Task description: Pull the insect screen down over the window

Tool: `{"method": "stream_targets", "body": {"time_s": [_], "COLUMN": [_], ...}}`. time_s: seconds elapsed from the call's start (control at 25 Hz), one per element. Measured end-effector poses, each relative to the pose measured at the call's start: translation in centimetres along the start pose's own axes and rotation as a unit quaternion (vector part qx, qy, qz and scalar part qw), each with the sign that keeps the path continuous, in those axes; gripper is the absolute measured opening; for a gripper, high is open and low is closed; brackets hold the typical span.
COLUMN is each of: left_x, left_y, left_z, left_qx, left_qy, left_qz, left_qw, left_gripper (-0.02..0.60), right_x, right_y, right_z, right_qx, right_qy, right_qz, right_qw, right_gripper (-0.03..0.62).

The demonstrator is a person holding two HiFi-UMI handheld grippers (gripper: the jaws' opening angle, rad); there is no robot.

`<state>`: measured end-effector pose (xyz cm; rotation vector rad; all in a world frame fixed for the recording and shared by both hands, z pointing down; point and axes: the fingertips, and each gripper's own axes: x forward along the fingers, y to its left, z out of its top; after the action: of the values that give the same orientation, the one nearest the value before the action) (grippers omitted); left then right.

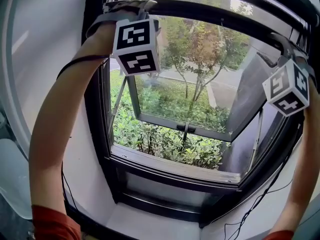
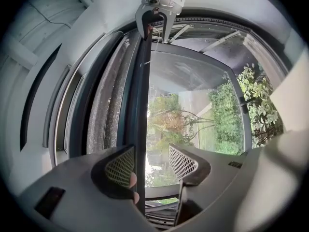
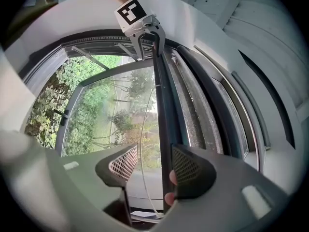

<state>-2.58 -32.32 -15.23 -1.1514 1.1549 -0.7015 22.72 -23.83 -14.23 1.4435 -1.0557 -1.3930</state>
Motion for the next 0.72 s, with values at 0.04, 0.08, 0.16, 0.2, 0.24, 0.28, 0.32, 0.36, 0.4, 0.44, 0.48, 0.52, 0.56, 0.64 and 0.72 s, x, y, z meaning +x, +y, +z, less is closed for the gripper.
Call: {"method": "stream_targets", "body": {"time_s": [0.04,0.08,0.16,0.2,0.24,0.28,0.32,0.36,0.4,0.44,0.48,0.52,0.56,0.64,0.72], "left_x": [-0.2,-0.3,-0.6,-0.7,-0.8,-1.0,-1.1,-1.3,-1.4,-1.5,-1.5,-1.6,-1.7,-1.9,-2.0], "left_y": [-0.4,-0.8,-1.4,-1.7,-2.0,-2.3,-2.6,-2.9,-3.3,-3.6,-3.8,-4.0,-4.3,-4.7,-5.1], "left_z": [0.0,0.0,0.0,0.0,0.0,0.0,-0.1,-0.2,-0.2,-0.3,-0.3,-0.2,-0.2,-0.1,-0.1], "left_qx": [0.001,0.003,0.005,0.005,0.006,0.007,0.006,0.005,0.005,0.006,0.006,0.004,0.003,0.004,0.001], "left_qy": [0.000,0.000,-0.003,-0.004,-0.005,-0.006,-0.007,-0.007,-0.007,-0.007,-0.008,-0.010,-0.011,-0.013,-0.016], "left_qz": [-0.003,-0.005,-0.009,-0.010,-0.012,-0.013,-0.014,-0.016,-0.018,-0.017,-0.016,-0.015,-0.015,-0.015,-0.013], "left_qw": [1.0000,1.0000,0.9999,0.9999,0.9999,0.9999,0.9999,0.9998,0.9998,0.9998,0.9998,0.9998,0.9998,0.9998,0.9998], "left_gripper": [0.227,0.227,0.227,0.227,0.227,0.227,0.227,0.227,0.227,0.227,0.227,0.227,0.227,0.227,0.227], "right_x": [-0.1,-0.3,-0.6,-0.7,-0.8,-0.9,-1.0,-1.1,-1.2,-1.3,-1.4,-1.5,-1.7,-1.8,-2.0], "right_y": [0.4,0.7,1.2,1.5,1.8,2.0,2.4,2.7,3.1,3.4,3.6,3.8,4.1,4.5,4.9], "right_z": [0.0,0.0,0.0,0.0,0.0,0.0,0.1,0.1,0.2,0.2,0.2,0.2,0.1,0.1,0.1], "right_qx": [-0.002,-0.005,-0.008,-0.009,-0.009,-0.008,-0.007,-0.005,-0.004,-0.005,-0.005,-0.004,-0.003,-0.001,0.000], "right_qy": [0.000,-0.001,-0.003,-0.003,-0.003,-0.004,-0.006,-0.008,-0.009,-0.011,-0.012,-0.013,-0.014,-0.017,-0.020], "right_qz": [0.002,0.003,0.002,0.003,0.005,0.008,0.012,0.017,0.019,0.019,0.018,0.018,0.019,0.018,0.017], "right_qw": [1.000,1.000,1.000,1.000,1.000,1.000,1.000,1.000,1.000,1.000,1.000,1.000,1.000,1.000,1.000], "right_gripper": [0.230,0.230,0.230,0.230,0.230,0.230,0.230,0.230,0.230,0.230,0.230,0.230,0.230,0.230,0.230]}}
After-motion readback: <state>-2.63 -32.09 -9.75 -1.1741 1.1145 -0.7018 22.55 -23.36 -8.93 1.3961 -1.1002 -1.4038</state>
